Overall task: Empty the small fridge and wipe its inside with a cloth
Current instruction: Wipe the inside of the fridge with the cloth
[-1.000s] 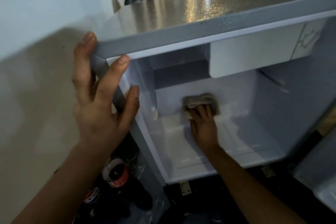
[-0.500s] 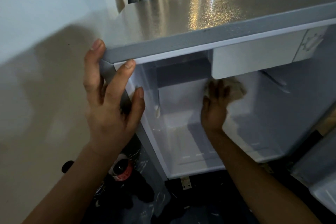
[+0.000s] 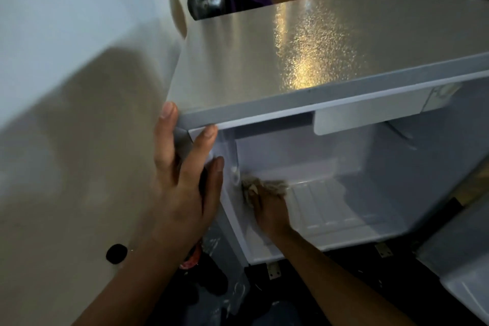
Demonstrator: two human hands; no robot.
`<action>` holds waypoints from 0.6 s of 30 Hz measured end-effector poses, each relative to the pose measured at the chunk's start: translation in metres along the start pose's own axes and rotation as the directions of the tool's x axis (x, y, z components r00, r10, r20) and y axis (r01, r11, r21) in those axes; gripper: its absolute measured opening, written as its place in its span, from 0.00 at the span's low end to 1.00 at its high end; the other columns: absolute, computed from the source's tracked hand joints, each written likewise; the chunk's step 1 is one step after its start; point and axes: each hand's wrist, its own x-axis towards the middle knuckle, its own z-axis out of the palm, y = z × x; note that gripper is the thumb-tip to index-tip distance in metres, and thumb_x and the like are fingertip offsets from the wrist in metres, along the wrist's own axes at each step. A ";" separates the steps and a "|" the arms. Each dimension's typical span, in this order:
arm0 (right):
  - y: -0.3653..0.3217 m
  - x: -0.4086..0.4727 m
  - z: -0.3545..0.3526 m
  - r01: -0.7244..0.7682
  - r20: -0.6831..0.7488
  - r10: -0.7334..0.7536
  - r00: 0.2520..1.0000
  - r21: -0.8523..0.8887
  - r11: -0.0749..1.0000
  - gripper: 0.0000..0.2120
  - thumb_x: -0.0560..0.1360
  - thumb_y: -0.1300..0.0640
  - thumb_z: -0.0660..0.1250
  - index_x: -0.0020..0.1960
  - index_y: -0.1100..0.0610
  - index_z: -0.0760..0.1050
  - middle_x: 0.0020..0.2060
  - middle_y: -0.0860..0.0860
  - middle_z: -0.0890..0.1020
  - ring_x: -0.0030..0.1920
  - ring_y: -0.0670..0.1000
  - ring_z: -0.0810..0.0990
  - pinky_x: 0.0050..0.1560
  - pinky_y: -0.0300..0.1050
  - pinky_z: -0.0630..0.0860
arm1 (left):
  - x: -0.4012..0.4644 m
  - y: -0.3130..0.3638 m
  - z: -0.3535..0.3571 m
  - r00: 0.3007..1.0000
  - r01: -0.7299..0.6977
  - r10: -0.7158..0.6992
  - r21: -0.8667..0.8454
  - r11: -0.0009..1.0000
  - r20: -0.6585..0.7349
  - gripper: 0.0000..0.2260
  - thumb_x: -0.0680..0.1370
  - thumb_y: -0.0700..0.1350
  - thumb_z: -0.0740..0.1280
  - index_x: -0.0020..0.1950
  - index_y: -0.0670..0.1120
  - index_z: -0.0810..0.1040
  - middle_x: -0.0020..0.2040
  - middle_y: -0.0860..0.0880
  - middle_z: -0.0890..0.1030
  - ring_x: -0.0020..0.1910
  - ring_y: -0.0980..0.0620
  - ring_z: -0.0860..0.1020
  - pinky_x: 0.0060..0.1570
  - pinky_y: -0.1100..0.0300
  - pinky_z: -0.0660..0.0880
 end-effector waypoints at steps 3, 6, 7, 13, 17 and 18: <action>0.001 -0.005 -0.031 -0.154 0.115 0.138 0.984 0.148 0.977 0.15 0.84 0.50 0.60 0.61 0.58 0.80 0.55 0.58 0.85 0.56 0.58 0.83 0.53 0.41 0.73 | 0.007 0.009 -0.008 0.998 0.050 -0.050 0.007 0.999 0.034 0.18 0.81 0.34 0.67 0.70 0.39 0.69 0.78 0.30 0.55 0.85 0.53 0.47 0.83 0.57 0.54; -0.002 -0.012 -0.069 -0.225 0.149 0.193 0.970 0.239 0.945 0.11 0.84 0.49 0.61 0.57 0.51 0.80 0.50 0.52 0.85 0.48 0.50 0.82 0.42 0.25 0.71 | 0.016 0.023 -0.019 0.993 0.084 -0.088 0.054 0.995 0.077 0.20 0.77 0.33 0.72 0.67 0.40 0.74 0.74 0.26 0.60 0.84 0.44 0.55 0.82 0.60 0.57; -0.009 -0.015 -0.082 -0.257 0.166 0.217 0.962 0.280 0.925 0.09 0.83 0.48 0.62 0.54 0.48 0.80 0.48 0.49 0.84 0.46 0.47 0.81 0.40 0.22 0.69 | 0.019 0.026 -0.023 0.992 0.093 -0.100 0.079 0.993 0.082 0.21 0.74 0.33 0.74 0.66 0.40 0.78 0.73 0.27 0.63 0.79 0.37 0.62 0.81 0.61 0.58; -0.063 -0.038 -0.152 -0.398 0.248 0.314 0.916 0.483 0.780 0.15 0.83 0.51 0.64 0.43 0.42 0.86 0.40 0.39 0.87 0.42 0.35 0.83 0.41 0.24 0.73 | 0.016 0.008 -0.033 0.973 -0.030 0.005 0.105 0.994 0.230 0.24 0.76 0.36 0.77 0.70 0.39 0.77 0.74 0.31 0.71 0.65 0.21 0.74 0.77 0.46 0.68; -0.108 -0.060 -0.187 -0.342 0.173 0.297 0.939 0.563 0.752 0.17 0.83 0.54 0.62 0.43 0.44 0.86 0.42 0.41 0.88 0.43 0.37 0.84 0.43 0.25 0.74 | 0.019 -0.007 -0.041 0.979 -0.007 0.030 -0.115 0.993 0.203 0.19 0.78 0.37 0.70 0.68 0.43 0.76 0.84 0.50 0.55 0.72 0.23 0.69 0.68 0.31 0.74; -0.117 -0.064 -0.197 -0.310 0.141 0.282 0.949 0.584 0.751 0.16 0.83 0.54 0.63 0.43 0.45 0.86 0.42 0.42 0.88 0.43 0.38 0.84 0.43 0.26 0.74 | 0.019 -0.007 -0.041 0.983 0.009 0.015 -0.131 0.991 0.185 0.17 0.78 0.37 0.69 0.67 0.43 0.76 0.84 0.49 0.57 0.74 0.26 0.67 0.67 0.28 0.72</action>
